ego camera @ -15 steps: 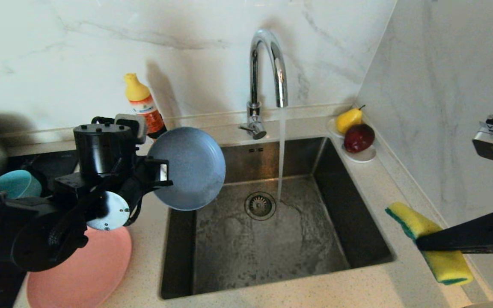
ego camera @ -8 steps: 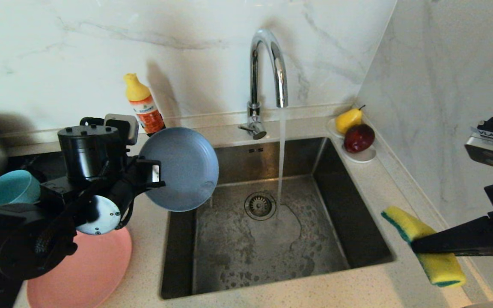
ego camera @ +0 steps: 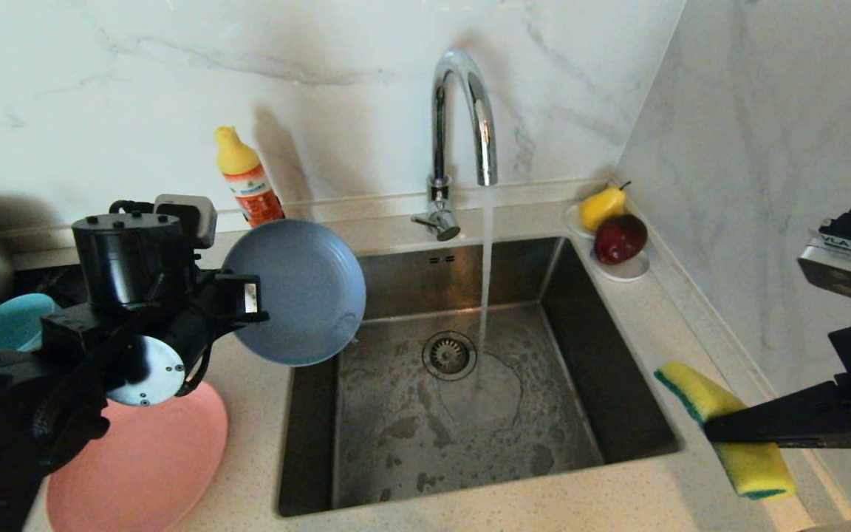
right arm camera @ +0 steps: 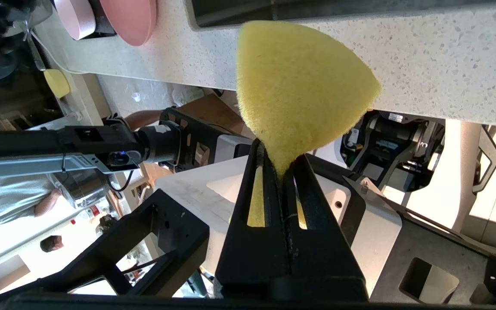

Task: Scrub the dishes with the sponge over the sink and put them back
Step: Rinse the plate, then place the plate on the table

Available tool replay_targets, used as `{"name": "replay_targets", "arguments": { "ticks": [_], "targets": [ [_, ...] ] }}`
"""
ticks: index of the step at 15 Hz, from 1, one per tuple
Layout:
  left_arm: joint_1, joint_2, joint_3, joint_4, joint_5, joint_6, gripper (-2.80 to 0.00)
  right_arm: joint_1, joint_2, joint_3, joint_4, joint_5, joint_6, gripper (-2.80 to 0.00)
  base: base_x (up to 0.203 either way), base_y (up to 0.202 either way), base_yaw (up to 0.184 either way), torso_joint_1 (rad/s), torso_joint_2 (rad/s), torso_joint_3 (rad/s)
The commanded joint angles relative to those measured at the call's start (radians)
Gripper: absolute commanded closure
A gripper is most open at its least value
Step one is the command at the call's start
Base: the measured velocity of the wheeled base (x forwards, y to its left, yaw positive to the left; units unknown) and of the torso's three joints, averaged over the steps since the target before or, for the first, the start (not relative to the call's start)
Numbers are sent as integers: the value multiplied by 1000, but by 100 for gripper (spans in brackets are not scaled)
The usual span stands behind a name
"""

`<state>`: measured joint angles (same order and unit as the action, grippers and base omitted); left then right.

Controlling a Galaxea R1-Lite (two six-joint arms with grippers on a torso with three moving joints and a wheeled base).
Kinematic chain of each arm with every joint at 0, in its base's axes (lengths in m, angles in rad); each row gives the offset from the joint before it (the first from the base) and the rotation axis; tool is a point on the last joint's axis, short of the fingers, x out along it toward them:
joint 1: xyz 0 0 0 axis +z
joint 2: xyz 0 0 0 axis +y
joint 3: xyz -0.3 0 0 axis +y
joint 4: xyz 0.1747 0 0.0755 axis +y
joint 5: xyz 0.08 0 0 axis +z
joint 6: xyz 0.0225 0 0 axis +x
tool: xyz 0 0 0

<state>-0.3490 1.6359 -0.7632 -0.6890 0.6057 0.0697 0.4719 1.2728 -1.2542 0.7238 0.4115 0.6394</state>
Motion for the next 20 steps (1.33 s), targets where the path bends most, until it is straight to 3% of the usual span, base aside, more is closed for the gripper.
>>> {"name": "replay_targets", "arguments": {
  "ticks": [1,3,6,8,13,16,20],
  "targets": [
    [31,-92,-24,150,-48,-48,0,1,-3,4,3,3,3,0,0,0,0,0,0,0],
    [104,-168,-106,427,-168,-151,0,1,1,7,3,3,3,0,0,0,0,0,0,0],
    [312,-233,-240,754,-417,-258,0,1,8,18,3,3,2,0,0,0,0,0,0,0],
    [457,-251,-291,871,-534,-295,0,1,13,18,3,3,2,0,0,0,0,0,0,0],
    [752,-222,-277,912,-749,-333,0,11,37,7,2,4,0,0,0,0,0,0,0,0],
    [839,-120,-262,871,-790,-352,0,14,44,3,-33,6,2,0,0,0,0,0,0,0],
    [861,15,-214,718,-816,-385,0,14,60,4,-38,23,0,0,0,0,0,0,0,0]
  ]
}}
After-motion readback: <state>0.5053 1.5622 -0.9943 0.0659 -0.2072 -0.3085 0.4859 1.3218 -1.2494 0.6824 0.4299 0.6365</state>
